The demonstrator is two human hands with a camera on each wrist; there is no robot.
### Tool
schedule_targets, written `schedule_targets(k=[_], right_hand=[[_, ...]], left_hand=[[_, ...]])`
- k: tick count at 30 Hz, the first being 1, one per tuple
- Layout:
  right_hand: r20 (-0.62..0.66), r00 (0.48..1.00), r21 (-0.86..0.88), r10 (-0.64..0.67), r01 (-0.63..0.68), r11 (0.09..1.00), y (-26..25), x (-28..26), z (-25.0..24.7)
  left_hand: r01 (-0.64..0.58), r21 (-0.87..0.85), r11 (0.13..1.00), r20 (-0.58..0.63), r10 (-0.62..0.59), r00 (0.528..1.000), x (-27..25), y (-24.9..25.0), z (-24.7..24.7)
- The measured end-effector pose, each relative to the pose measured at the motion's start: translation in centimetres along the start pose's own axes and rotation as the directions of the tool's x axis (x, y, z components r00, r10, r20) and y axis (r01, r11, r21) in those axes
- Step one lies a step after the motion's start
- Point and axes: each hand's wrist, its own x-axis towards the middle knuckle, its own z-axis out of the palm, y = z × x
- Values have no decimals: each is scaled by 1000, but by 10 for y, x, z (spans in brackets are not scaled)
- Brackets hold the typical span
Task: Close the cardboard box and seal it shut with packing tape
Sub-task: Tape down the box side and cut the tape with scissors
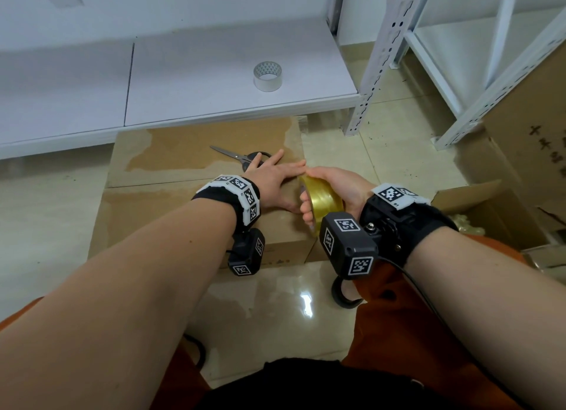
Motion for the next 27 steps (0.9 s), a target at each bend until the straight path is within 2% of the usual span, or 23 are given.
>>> schedule_targets(k=[9, 14, 17, 20, 25, 27], right_hand=[[-26, 1000, -5, 2, -2, 1000, 4, 3, -2], [33, 998, 28, 61, -62, 998, 2, 0, -5], [79, 994, 41, 77, -81, 996, 1, -2, -5], [102, 992, 43, 71, -76, 996, 1, -5, -5], [62, 997, 51, 36, -39, 998, 5, -8, -2], [55, 998, 36, 16, -18, 999, 7, -9, -1]], left_hand=[[-15, 14, 1000, 4, 15, 1000, 5, -7, 5], [3, 43, 999, 11, -3, 1000, 1, -2, 2], [5, 36, 999, -75, -3, 997, -8, 2, 5], [-45, 43, 998, -138, 51, 989, -22, 6, 11], [-36, -30, 999, -72, 34, 997, -44, 16, 24], [-36, -6, 999, -54, 35, 998, -45, 20, 32]])
